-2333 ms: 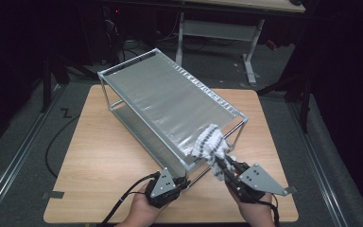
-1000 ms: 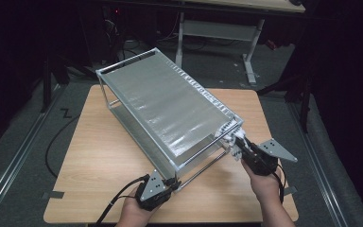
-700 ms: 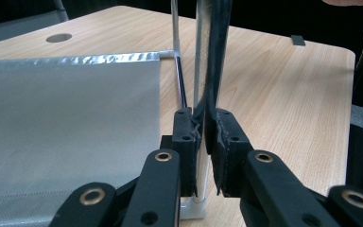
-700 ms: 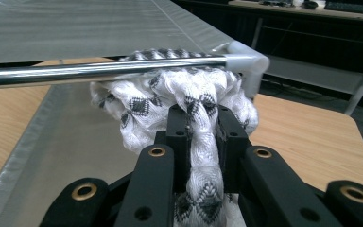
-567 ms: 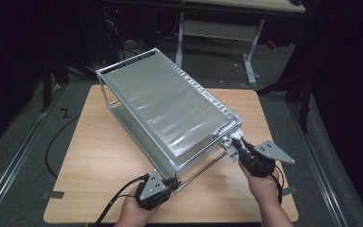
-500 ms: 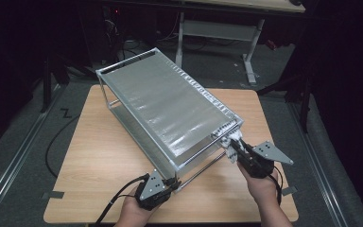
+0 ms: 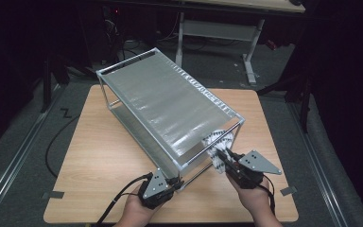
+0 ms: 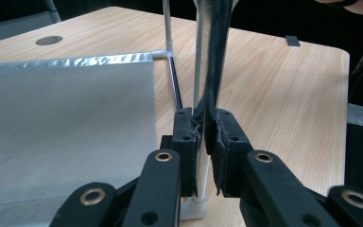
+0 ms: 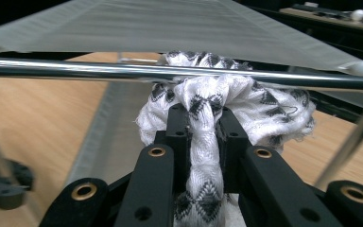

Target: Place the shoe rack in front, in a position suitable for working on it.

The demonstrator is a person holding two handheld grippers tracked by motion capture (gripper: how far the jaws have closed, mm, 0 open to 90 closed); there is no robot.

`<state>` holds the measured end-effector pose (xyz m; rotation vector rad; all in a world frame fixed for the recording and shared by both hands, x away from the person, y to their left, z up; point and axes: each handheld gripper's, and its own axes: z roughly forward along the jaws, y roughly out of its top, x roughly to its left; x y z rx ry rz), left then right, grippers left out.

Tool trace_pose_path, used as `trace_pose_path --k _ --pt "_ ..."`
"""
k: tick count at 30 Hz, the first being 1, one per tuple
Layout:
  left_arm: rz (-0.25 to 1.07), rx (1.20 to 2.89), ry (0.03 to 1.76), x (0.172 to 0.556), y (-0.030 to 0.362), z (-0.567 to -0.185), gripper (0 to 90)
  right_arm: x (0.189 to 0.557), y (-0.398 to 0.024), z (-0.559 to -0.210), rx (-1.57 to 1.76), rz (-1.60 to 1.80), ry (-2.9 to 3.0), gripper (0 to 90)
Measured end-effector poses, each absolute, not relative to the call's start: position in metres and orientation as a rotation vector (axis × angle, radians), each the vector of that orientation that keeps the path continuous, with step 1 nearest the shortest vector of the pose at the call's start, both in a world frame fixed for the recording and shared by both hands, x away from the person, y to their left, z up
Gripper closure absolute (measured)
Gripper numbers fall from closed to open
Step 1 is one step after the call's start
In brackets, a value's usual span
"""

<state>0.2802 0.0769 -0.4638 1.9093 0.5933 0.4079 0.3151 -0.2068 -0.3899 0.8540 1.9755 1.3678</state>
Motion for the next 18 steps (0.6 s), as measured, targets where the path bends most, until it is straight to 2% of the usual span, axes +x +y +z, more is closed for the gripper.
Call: trace_pose_path --k 18 --pt "0.41 1.908 0.591 0.281 0.074 -0.464 81.3 0.276 -0.157 -0.39 0.623 1.435 2.144 79.2"
